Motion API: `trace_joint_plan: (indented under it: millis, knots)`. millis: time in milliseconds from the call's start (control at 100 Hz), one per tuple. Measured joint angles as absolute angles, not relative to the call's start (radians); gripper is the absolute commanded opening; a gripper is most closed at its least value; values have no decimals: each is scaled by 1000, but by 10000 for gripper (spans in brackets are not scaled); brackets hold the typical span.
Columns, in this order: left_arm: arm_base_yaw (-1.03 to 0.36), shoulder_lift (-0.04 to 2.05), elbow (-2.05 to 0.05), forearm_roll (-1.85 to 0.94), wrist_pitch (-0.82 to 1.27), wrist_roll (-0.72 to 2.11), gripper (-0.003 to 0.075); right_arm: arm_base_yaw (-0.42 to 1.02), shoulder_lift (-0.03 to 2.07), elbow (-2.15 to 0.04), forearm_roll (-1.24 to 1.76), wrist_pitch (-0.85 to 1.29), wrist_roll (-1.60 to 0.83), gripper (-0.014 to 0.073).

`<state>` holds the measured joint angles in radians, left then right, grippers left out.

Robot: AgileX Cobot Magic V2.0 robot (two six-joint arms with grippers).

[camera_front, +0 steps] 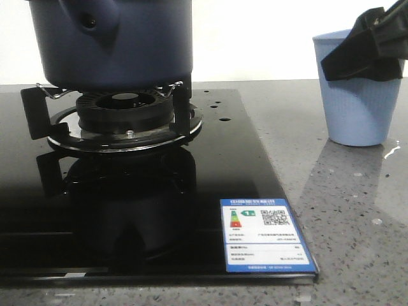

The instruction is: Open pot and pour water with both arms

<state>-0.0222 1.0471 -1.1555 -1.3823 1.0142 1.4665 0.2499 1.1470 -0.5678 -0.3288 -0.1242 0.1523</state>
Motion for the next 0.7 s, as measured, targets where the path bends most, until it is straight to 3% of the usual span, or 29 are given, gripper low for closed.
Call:
trace_joint_plan:
  millis: [190, 700]
  knots:
    - [-22, 1047, -1156, -1385, 1023, 1466, 313, 250, 1141, -566, -241, -155, 152, 669]
    - [-22, 1050, -1156, -1425, 1029, 1465, 313, 250, 890, -615, -232, -192, 154, 625]
